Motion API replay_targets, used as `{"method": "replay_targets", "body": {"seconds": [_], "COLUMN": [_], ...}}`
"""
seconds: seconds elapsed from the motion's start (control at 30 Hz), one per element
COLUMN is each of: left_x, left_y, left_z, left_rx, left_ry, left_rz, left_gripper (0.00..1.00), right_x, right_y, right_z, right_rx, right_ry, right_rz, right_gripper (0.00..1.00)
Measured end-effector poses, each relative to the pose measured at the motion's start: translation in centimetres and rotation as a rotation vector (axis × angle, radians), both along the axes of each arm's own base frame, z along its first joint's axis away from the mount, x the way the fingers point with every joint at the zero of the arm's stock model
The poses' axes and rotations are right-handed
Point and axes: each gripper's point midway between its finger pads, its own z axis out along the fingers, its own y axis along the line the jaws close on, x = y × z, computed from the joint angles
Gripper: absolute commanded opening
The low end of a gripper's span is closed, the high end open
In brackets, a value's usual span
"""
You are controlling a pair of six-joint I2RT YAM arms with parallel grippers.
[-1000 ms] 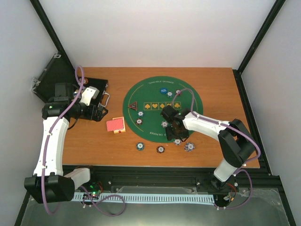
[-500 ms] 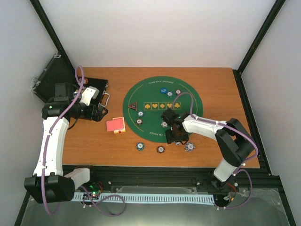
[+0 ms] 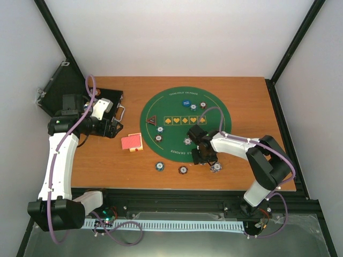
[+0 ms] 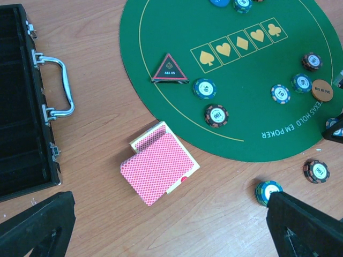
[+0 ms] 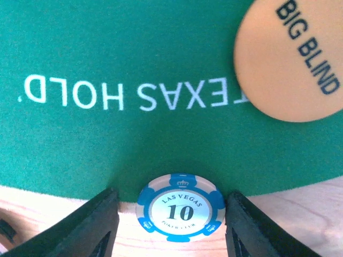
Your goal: Distribute texas hold em gaming equipment
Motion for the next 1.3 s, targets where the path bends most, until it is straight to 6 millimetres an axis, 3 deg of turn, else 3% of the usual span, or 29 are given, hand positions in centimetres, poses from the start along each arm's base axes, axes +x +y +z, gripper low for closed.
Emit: {"method": "replay_targets", "body": {"seconds": [0.27,0.53,0.77,0.93,1.07,1.3], "left_x": [0.0,0.0,0.0,0.0,0.0,0.1], "left_y": [0.1,0.1,0.1,0.1,0.1,0.3], "left_z": [0.0,0.0,0.0,0.0,0.0,0.0], "left_rx": [0.005,0.005,0.006,0.006,0.006,0.018], "left_ry": [0.001,0.001,0.001,0.001,0.001,-0.001], "left_rz": [0.004,0.004,0.004,0.004,0.004,0.011], "left_gripper": [1.00,1.00,1.00,1.00,1.00,1.00], "right_x": [-0.1,0.2,3.2,7.0,9.3,10.4], "right_y": [-0.1,0.2,2.8,5.6,7.0,7.3], "right_z": [0.1,1.2,5.4,7.5,5.7,2.4], "right_rx": [0.005,0.006,0.068,0.090,0.067,0.018], "right_ry": [0.003,0.008,-0.071,-0.135,-0.115,-0.053], "right_rz": [-0.008,-0.007,0.007,0.024,0.035,0.043], "right_gripper": [0.31,0.28,0.28,0.27,0.27,0.27]}}
